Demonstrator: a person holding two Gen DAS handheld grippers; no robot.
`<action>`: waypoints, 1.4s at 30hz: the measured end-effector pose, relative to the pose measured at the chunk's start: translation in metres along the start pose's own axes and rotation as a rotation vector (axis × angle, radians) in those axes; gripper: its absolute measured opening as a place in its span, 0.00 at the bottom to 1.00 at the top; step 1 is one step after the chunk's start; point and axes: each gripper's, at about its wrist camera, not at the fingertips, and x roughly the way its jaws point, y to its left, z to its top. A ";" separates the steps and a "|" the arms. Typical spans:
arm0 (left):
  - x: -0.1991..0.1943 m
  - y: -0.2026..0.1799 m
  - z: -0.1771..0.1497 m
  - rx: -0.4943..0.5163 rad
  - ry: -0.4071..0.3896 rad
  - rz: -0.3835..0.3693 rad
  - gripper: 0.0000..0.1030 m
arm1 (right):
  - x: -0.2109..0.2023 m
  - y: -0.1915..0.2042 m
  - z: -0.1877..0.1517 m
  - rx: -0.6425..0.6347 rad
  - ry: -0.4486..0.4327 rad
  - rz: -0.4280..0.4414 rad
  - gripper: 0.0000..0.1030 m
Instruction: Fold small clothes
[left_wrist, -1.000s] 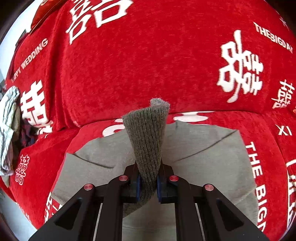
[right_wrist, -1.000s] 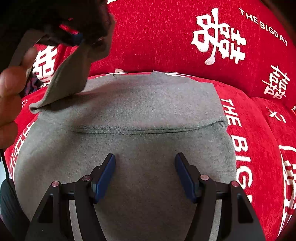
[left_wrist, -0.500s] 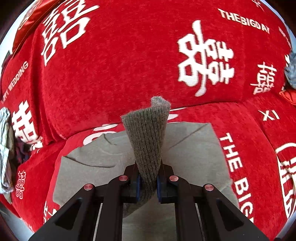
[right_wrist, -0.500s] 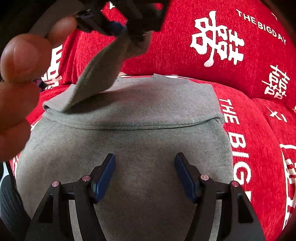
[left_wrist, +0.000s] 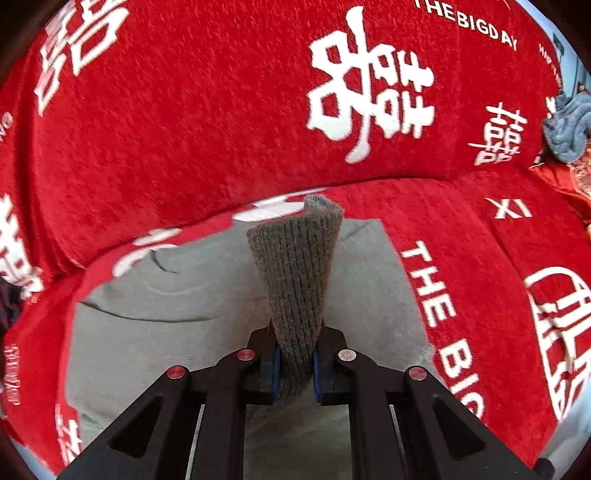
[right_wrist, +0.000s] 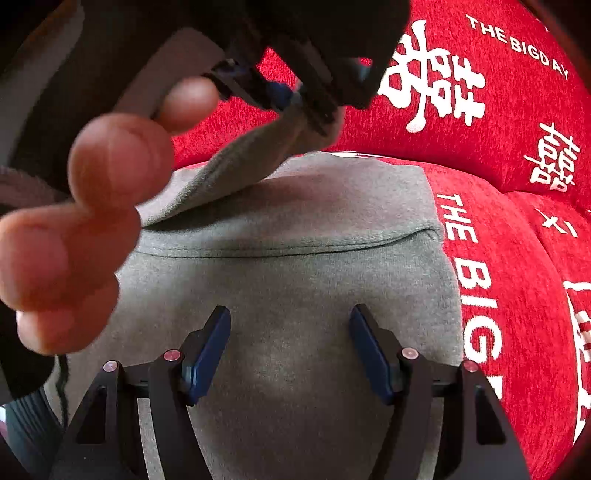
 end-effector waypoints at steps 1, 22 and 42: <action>0.003 0.001 -0.001 -0.004 0.010 -0.026 0.14 | 0.000 0.000 -0.001 -0.001 -0.001 -0.001 0.69; 0.046 0.011 -0.018 -0.069 0.122 -0.276 0.15 | 0.002 0.010 -0.006 -0.042 -0.007 -0.018 0.71; 0.010 0.067 -0.041 -0.144 0.019 -0.359 0.74 | -0.036 -0.069 0.040 0.216 -0.071 0.049 0.72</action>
